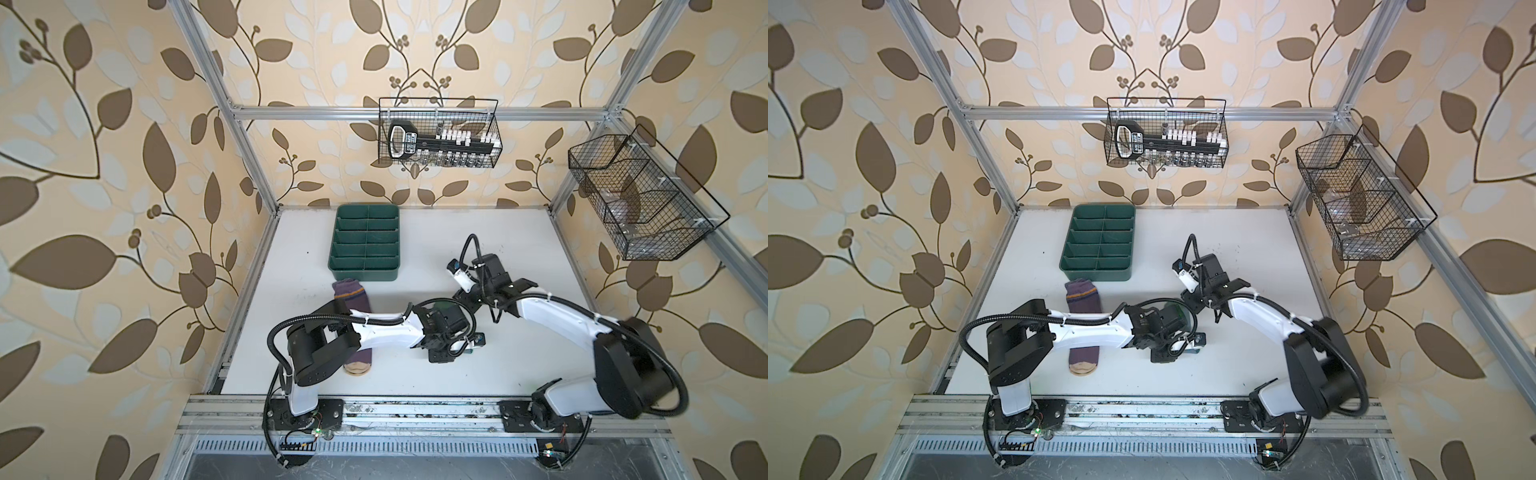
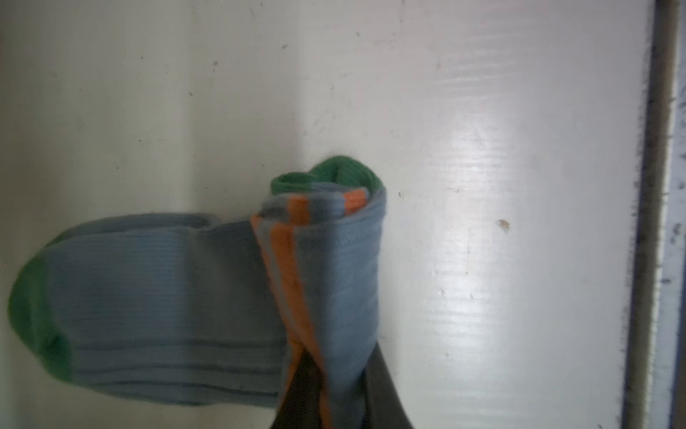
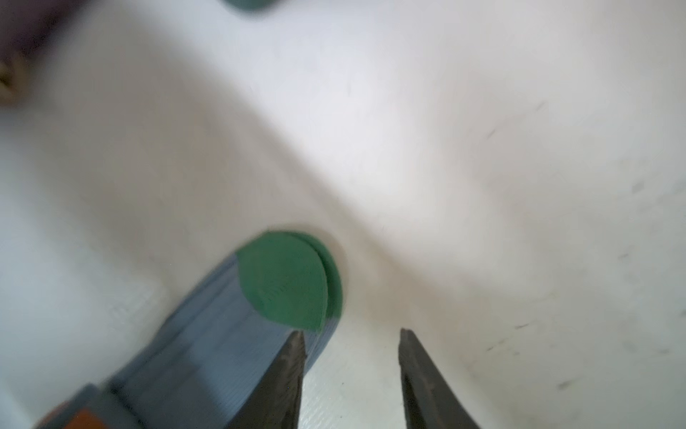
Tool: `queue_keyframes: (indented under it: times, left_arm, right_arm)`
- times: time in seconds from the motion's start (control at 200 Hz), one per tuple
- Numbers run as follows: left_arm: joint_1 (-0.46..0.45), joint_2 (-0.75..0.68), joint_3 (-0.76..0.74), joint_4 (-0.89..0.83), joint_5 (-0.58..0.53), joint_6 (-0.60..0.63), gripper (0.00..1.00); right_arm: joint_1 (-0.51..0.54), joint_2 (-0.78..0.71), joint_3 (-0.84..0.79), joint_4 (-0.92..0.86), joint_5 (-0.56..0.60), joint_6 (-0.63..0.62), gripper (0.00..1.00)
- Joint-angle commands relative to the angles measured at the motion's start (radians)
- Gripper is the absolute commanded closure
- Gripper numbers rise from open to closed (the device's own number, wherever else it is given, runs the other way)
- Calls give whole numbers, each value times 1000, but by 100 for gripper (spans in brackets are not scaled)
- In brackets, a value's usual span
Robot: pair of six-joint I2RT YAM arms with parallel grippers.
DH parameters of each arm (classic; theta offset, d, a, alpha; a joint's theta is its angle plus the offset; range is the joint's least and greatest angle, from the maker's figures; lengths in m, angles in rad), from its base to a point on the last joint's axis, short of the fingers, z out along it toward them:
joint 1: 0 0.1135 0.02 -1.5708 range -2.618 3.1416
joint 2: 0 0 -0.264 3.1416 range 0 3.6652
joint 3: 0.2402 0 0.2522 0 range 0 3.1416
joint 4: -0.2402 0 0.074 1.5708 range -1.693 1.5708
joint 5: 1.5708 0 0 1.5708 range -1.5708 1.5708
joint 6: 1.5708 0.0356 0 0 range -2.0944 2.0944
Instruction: Roll the socks
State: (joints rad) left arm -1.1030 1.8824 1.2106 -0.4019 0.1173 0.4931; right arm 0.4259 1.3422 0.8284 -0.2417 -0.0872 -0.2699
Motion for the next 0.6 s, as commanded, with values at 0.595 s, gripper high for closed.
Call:
queue_keyframes:
  times: [0.595]
  left_arm:
    - [247, 265, 258, -463, 474, -8, 85]
  right_arm:
    - [452, -644, -185, -485, 258, -398, 52]
